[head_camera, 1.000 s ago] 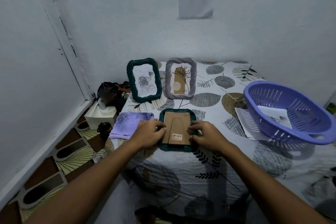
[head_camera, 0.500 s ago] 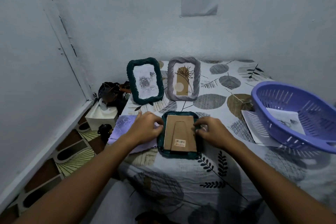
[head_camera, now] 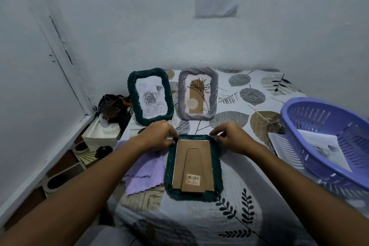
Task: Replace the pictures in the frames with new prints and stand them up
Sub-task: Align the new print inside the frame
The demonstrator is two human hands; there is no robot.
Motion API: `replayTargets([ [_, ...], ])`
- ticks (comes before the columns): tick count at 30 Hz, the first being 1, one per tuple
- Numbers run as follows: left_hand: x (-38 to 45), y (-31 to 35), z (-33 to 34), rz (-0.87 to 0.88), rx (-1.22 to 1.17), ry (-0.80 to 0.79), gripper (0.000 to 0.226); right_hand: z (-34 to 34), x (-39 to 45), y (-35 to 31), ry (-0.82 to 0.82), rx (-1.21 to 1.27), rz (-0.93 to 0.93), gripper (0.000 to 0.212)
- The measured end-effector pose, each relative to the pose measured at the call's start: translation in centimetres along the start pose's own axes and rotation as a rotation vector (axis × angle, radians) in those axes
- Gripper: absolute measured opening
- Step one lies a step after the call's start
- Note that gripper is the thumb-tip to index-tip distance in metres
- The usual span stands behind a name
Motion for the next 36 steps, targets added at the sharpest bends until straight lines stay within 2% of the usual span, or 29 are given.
replayTargets([
  [7, 1.6, -0.1, 0.0, 0.071, 0.035, -0.028, 0.022, 1.0, 2.1, 0.0, -0.140, -0.106, -0.034, 0.026],
  [15, 2.3, -0.3, 0.2, 0.162, 0.021, -0.052, 0.018, 1.3, 3.1, 0.1, -0.231, -0.100, -0.090, 0.021],
  [25, 2.0, 0.0, -0.1, 0.228, -0.018, 0.041, 0.015, 1.2, 2.7, 0.7, -0.156, 0.021, -0.115, 0.016],
  [36, 1.9, -0.2, -0.2, 0.182, -0.064, 0.090, 0.013, 1.5, 2.6, 1.5, -0.090, 0.096, -0.098, 0.011],
])
Point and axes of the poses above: each hand's wrist, its own x-axis towards the middle knuckle, its own z-axis out of the palm, y = z × x, the point moved 9 cm from there along x, towards the middle knuckle, and after that the axes turned 1 degree about -y, right-handed, at the moved point
